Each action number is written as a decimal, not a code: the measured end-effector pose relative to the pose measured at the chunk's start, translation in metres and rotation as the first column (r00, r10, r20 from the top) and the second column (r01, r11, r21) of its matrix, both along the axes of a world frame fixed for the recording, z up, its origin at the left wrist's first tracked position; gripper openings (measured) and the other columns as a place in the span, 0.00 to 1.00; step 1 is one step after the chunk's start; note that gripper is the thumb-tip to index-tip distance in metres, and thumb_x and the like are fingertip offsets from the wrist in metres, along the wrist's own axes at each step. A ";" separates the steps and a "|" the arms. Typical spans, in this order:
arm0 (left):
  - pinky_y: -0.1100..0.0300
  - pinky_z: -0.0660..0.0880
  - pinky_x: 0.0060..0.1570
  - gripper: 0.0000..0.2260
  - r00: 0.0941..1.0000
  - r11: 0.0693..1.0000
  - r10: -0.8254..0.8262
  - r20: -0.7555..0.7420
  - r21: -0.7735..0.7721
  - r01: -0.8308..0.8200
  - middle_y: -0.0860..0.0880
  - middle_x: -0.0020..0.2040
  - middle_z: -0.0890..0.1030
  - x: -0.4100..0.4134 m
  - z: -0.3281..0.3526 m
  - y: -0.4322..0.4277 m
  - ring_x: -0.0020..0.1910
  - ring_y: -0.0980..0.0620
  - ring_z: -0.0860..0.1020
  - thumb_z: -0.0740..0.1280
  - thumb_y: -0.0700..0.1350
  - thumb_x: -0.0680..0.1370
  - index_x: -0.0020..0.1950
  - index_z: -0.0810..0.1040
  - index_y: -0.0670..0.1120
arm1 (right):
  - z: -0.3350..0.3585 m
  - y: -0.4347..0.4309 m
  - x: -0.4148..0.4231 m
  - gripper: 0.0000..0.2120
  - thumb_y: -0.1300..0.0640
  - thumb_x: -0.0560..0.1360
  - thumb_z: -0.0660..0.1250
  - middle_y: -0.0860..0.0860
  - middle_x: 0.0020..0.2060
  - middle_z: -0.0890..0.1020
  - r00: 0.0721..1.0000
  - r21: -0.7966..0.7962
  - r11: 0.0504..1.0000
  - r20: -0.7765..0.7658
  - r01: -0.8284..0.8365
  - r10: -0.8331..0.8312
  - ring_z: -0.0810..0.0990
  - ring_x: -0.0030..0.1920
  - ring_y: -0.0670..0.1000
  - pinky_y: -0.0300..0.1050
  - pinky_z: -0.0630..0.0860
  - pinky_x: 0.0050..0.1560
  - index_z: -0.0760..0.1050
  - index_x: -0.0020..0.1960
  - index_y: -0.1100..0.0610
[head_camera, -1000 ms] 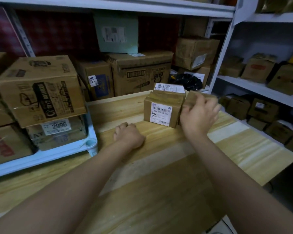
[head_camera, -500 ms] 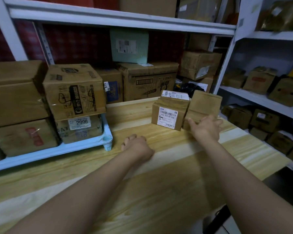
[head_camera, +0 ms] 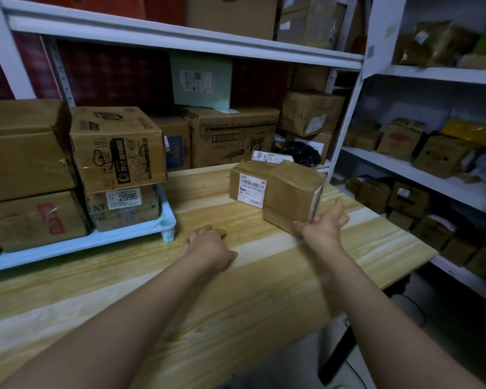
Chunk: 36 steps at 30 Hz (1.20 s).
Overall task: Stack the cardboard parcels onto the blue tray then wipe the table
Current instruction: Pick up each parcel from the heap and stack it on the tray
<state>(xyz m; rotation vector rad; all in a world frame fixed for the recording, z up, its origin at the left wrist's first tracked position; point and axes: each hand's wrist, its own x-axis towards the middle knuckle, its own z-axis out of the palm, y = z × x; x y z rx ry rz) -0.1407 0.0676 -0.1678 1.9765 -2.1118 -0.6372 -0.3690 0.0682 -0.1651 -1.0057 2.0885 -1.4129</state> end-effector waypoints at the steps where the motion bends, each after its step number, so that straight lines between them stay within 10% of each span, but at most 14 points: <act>1: 0.49 0.54 0.75 0.31 1.000 1.000 -0.004 -0.001 -0.009 0.004 0.49 0.79 0.57 0.002 -0.001 0.003 0.77 0.46 0.55 0.69 0.58 0.73 0.75 0.65 0.55 | -0.001 0.002 -0.001 0.59 0.61 0.66 0.81 0.55 0.76 0.51 0.998 0.035 0.998 -0.019 -0.059 0.060 0.65 0.74 0.60 0.55 0.64 0.74 0.41 0.81 0.52; 5: 0.51 0.56 0.74 0.32 0.999 1.000 -0.023 -0.023 -0.011 0.023 0.49 0.78 0.58 0.009 -0.005 0.008 0.76 0.46 0.56 0.70 0.58 0.72 0.75 0.66 0.55 | -0.007 0.008 -0.002 0.68 0.44 0.51 0.83 0.49 0.78 0.59 0.983 0.106 0.979 -0.037 -0.174 0.178 0.61 0.77 0.59 0.60 0.61 0.76 0.42 0.79 0.42; 11: 0.54 0.64 0.71 0.30 0.987 1.000 0.002 -0.158 -0.017 -0.004 0.49 0.73 0.68 0.021 -0.003 0.016 0.72 0.48 0.66 0.73 0.56 0.70 0.71 0.72 0.52 | 0.002 0.031 0.016 0.47 0.54 0.69 0.76 0.54 0.69 0.64 0.969 -0.070 0.986 -0.206 -0.151 0.134 0.65 0.69 0.56 0.49 0.63 0.72 0.52 0.78 0.55; 15: 0.55 0.70 0.67 0.28 0.943 0.998 0.053 -0.330 -0.006 -0.058 0.47 0.69 0.73 0.030 0.000 0.020 0.67 0.48 0.72 0.74 0.51 0.71 0.71 0.72 0.50 | 0.018 0.040 0.029 0.35 0.56 0.77 0.70 0.53 0.59 0.72 0.922 -0.187 0.948 0.247 -0.257 0.298 0.79 0.54 0.53 0.49 0.81 0.51 0.54 0.76 0.51; 18: 0.56 0.72 0.64 0.27 0.827 0.993 0.116 -0.551 0.039 -0.113 0.50 0.66 0.75 0.034 0.002 0.024 0.64 0.49 0.75 0.74 0.45 0.74 0.72 0.71 0.48 | 0.025 0.043 0.040 0.27 0.53 0.80 0.65 0.56 0.61 0.75 0.770 -0.312 0.913 0.502 -0.263 0.393 0.82 0.53 0.57 0.62 0.81 0.56 0.58 0.75 0.52; 25: 0.58 0.76 0.50 0.13 0.619 0.977 0.138 -0.773 0.004 -0.212 0.49 0.52 0.82 0.046 0.016 0.026 0.47 0.50 0.80 0.65 0.46 0.80 0.64 0.77 0.50 | 0.029 0.046 0.067 0.19 0.43 0.81 0.60 0.61 0.63 0.78 0.586 -0.272 0.885 0.670 -0.377 0.456 0.83 0.57 0.63 0.59 0.84 0.46 0.68 0.67 0.52; 36: 0.50 0.72 0.64 0.15 0.425 0.956 0.058 -0.903 -0.072 -0.285 0.49 0.51 0.83 0.055 0.021 0.035 0.54 0.51 0.80 0.55 0.55 0.83 0.51 0.80 0.53 | 0.032 0.051 0.090 0.23 0.40 0.79 0.63 0.63 0.58 0.82 0.400 -0.160 0.865 0.837 -0.475 0.374 0.84 0.56 0.62 0.51 0.85 0.39 0.72 0.66 0.54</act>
